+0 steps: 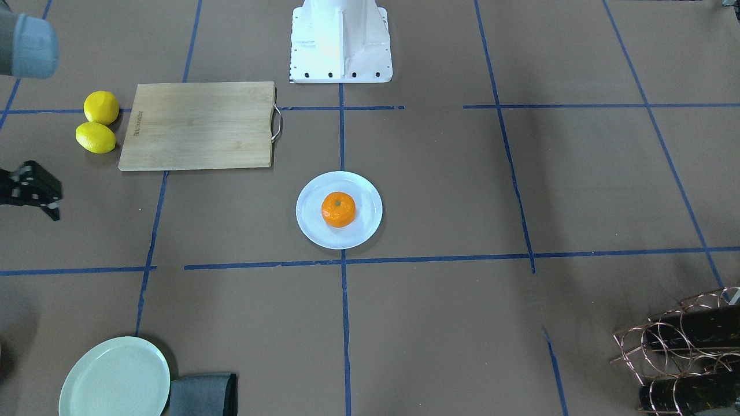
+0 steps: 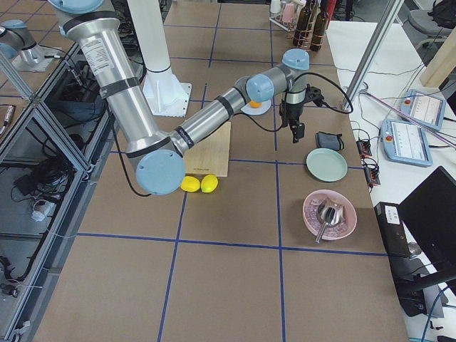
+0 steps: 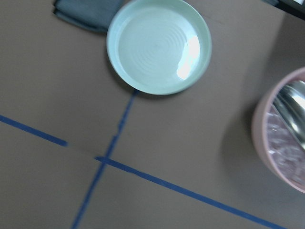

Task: Pick orange to plate

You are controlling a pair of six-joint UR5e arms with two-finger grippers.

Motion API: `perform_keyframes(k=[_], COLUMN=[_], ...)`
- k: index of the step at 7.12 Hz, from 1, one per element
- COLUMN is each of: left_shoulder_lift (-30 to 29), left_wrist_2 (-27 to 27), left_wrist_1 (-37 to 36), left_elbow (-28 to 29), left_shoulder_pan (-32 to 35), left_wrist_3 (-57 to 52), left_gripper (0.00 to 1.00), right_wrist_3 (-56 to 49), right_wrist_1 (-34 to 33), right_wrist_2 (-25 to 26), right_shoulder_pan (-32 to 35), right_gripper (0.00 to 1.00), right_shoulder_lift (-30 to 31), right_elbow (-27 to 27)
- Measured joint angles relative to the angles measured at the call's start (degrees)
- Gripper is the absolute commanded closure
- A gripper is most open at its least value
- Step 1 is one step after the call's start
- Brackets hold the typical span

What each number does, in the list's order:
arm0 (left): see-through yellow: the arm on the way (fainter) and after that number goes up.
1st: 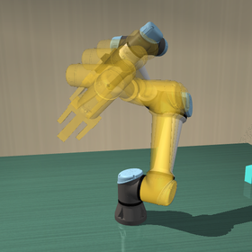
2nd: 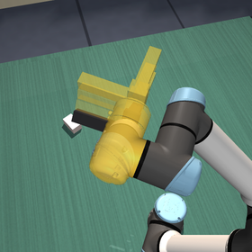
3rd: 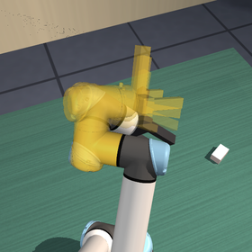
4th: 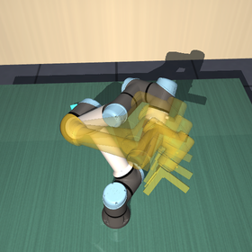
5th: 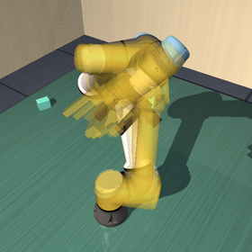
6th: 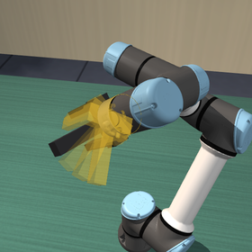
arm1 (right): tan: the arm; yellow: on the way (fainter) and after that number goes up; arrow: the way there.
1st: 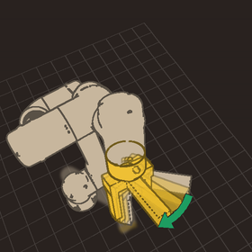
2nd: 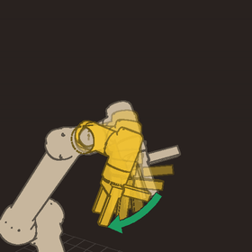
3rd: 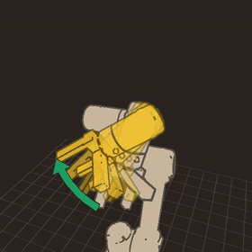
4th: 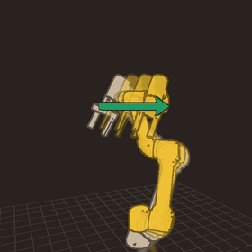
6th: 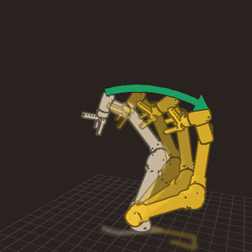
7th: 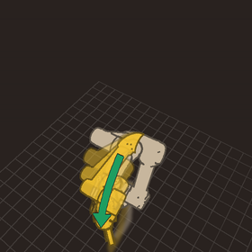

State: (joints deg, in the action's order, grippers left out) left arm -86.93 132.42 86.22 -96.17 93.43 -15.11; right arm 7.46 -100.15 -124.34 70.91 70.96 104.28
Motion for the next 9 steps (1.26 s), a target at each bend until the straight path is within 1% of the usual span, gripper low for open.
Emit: perform_keyframes(k=[1, 3, 5, 6, 7, 9], left_shoulder_lift=[0.17, 0.31, 0.35, 0.42, 0.47, 0.52], left_wrist_2=[2.31, 3.86, 4.05, 4.01, 3.85, 3.51], left_wrist_1=[0.02, 0.02, -0.04, -0.02, -0.01, -0.12], left_elbow=[0.08, 0.00, -0.05, -0.19, -0.42, -0.63], left_shoulder_pan=[0.00, 0.00, 0.00, 0.00, 0.00, 0.06], left_wrist_3=[-0.03, -0.08, -0.05, -0.07, -0.11, -0.11], left_gripper=[0.00, 0.00, 0.00, 0.00, 0.00, 0.00], right_wrist_3=[-4.35, -6.78, -8.18, -9.72, -10.54, -10.94], right_wrist_1=[0.12, 0.50, 2.19, 4.48, 6.39, 7.68], right_wrist_2=[-0.86, -1.64, -5.92, -7.32, -7.87, -8.09], right_shoulder_pan=[4.23, 9.96, 14.77, 16.13, 16.69, 16.87], right_gripper=[0.00, 0.00, 0.00, 0.00, 0.00, 0.00], right_shoulder_lift=[5.08, 14.21, 21.25, 24.18, 25.85, 26.73], right_elbow=[0.10, -0.48, -1.10, -1.21, -1.34, -1.62])
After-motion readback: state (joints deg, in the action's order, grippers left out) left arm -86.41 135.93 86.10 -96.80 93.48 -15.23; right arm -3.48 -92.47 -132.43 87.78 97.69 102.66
